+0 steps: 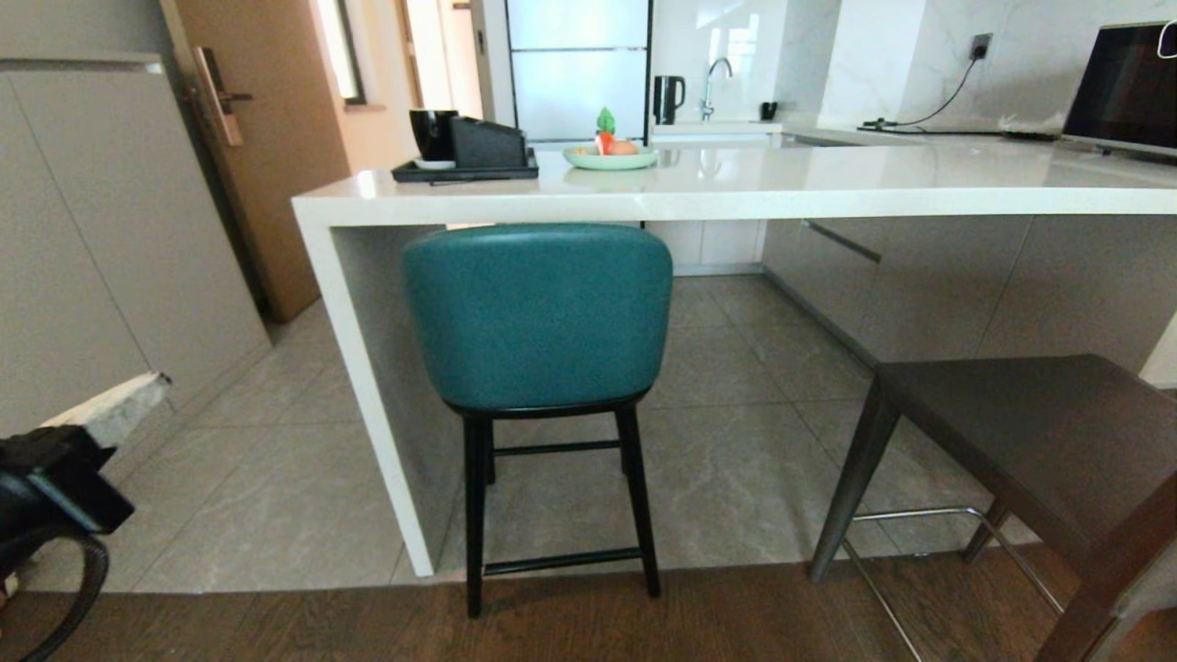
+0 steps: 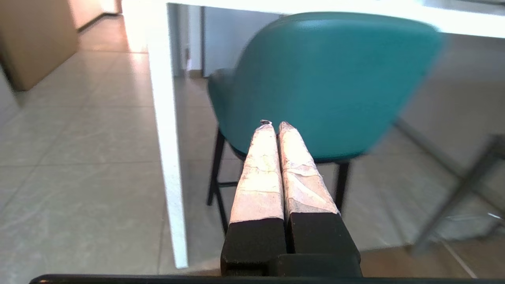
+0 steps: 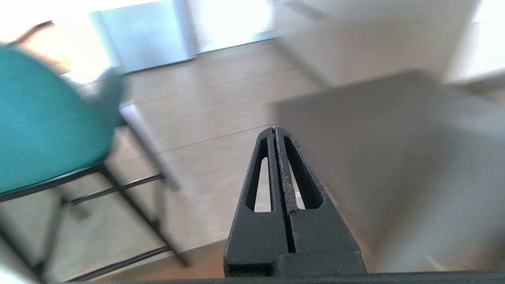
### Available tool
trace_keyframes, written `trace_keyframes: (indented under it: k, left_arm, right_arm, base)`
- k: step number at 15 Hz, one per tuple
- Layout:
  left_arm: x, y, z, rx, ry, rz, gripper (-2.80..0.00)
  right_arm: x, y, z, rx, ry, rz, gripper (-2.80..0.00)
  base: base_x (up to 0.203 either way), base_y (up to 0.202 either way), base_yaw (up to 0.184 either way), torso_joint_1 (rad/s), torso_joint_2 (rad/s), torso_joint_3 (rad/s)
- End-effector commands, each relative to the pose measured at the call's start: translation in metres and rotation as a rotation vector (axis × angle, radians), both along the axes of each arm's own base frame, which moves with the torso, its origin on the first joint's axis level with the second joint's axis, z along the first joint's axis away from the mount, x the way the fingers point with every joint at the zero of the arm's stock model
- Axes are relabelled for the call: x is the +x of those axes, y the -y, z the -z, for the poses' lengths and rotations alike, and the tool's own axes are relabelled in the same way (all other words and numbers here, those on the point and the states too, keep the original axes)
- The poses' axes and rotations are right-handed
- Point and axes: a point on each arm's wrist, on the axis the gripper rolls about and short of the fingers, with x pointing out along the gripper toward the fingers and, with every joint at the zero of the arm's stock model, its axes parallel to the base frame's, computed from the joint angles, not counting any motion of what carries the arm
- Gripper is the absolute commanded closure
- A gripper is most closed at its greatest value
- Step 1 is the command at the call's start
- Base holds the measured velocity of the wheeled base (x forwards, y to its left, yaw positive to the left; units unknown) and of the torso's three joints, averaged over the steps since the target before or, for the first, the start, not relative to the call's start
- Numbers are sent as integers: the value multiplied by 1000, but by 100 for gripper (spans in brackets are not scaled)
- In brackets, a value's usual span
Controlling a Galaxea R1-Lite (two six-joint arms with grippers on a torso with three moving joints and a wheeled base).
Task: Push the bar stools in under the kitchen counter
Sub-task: Push the gray chair back under the dining table
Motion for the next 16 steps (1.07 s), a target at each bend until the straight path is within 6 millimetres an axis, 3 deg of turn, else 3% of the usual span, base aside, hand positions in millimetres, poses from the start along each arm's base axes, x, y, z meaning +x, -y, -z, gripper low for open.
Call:
trace_keyframes:
  k: [1,4,6,11,14,16]
  left_arm:
    - [-60,0,-6,-4,0,39,0]
    - [-90,-2,-21,16,23,26,0]
    - [-110,-2,-18,49,51,1,0]
    - [-143,1,38,105,68,125,0]
    - [-158,1,69,131,18,132,0]
    - [-163,1,86,144,-7,120,0]
  right_arm:
    - [-61,17,0,0,94,108,0]
    - [-84,20,11,-27,81,162,0]
    - [-100,20,20,-50,101,170,0]
    - [-143,19,53,-156,142,150,0]
    - [-149,15,82,-209,158,-24,0]
    - [-143,13,112,-214,105,-125,0]
  base:
    - [0,0,0,0,0,0]
    - [0,0,0,0,0,0]
    - [0,0,0,0,0,0]
    - [0,0,0,0,0,0]
    - [0,0,0,0,0,0]
    - [0,0,0,0,0,0]
